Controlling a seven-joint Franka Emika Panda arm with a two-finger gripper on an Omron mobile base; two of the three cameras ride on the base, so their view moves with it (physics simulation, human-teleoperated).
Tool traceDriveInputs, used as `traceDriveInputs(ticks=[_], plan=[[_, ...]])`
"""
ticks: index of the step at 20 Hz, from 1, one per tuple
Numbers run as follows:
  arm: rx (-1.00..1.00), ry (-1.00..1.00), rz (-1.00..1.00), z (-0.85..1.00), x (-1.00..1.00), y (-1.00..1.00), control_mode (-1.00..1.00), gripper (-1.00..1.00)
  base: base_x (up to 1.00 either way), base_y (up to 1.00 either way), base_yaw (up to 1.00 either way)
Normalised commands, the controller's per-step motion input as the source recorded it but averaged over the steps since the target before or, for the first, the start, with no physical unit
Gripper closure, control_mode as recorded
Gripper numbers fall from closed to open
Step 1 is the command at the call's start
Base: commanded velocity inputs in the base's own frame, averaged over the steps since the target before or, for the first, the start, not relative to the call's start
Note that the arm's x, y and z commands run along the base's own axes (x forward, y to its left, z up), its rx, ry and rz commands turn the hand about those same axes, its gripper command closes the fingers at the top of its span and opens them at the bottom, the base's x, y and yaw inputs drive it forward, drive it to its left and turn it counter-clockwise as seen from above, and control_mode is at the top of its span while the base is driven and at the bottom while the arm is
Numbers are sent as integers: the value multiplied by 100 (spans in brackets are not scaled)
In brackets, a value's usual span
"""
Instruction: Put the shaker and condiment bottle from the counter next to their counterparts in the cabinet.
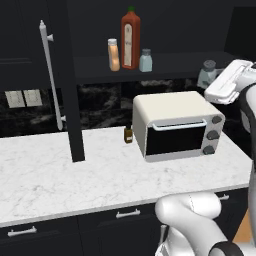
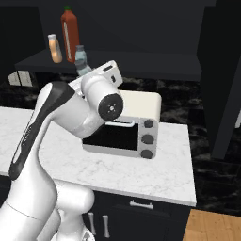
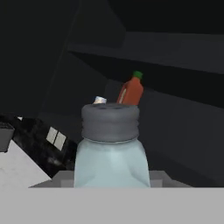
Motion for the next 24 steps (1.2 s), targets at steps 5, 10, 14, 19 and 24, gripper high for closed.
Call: traceDriveInputs(ticks=[5,10,14,19,24], plan=[[0,12,-2,46,54,0,-100,100,0,0,0],[14,30,0,48,49,0,-100,100,0,0,0],[1,22,6,-23,31,26,-100,100,0,0,0],[9,0,1,0,50,5,-100,100,0,0,0],[13,0,-2,-13,39,5,-100,100,0,0,0]])
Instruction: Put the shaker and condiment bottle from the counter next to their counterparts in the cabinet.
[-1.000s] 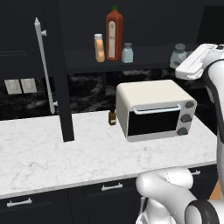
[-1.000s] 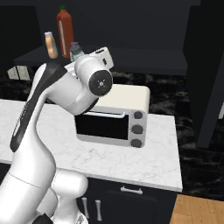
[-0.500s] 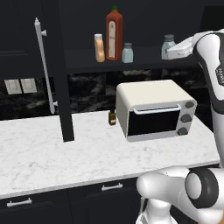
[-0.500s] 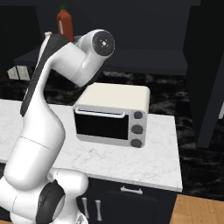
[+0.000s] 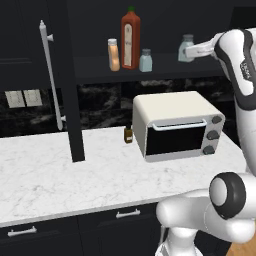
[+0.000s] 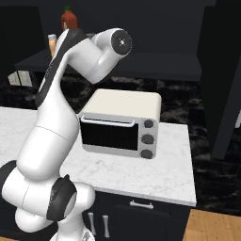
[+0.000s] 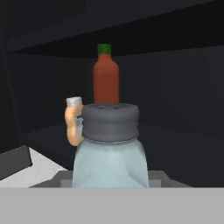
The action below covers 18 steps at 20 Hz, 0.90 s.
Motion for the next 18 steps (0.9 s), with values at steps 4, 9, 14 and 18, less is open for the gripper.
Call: traceDriveInputs(ticks=[4,9,14,18], plan=[[4,0,-3,-15,31,18,-100,100,0,0,0],[5,1,0,-13,33,22,-100,100,0,0,0],[2,1,0,-50,10,1,-100,100,0,0,0],[0,1,0,-17,13,7,-100,100,0,0,0]])
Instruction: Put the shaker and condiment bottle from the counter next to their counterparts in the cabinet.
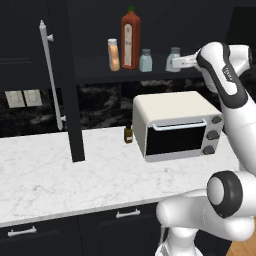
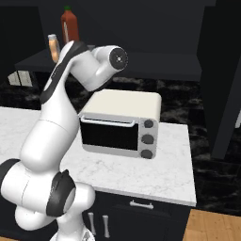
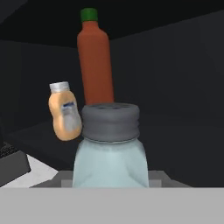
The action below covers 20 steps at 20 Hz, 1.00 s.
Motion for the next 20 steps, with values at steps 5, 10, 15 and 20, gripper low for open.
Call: traceDriveInputs(ticks=[5,10,15,20], plan=[[2,0,0,-19,11,0,-100,100,0,0,0],[3,-3,0,-20,14,0,-100,100,0,0,0],[0,-1,0,-9,24,0,-100,100,0,0,0],[0,0,0,-1,29,1,-100,100,0,0,0]])
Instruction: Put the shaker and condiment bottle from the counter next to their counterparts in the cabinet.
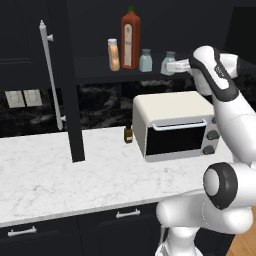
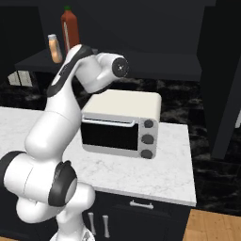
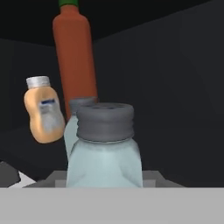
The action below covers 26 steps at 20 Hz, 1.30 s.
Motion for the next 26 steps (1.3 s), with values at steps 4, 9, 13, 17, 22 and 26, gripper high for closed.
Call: traceDriveInputs(ticks=[4,9,13,17,22,26], plan=[[0,0,0,-3,34,1,-100,100,0,0,0],[0,-1,0,-17,26,1,-100,100,0,0,0],[0,-4,0,-16,30,2,-100,100,0,0,0],[0,-6,0,-15,43,11,-100,100,0,0,0],[0,-3,0,-20,32,7,-100,100,0,0,0],[0,0,0,-26,16,2,-100,-100,0,0,0]])
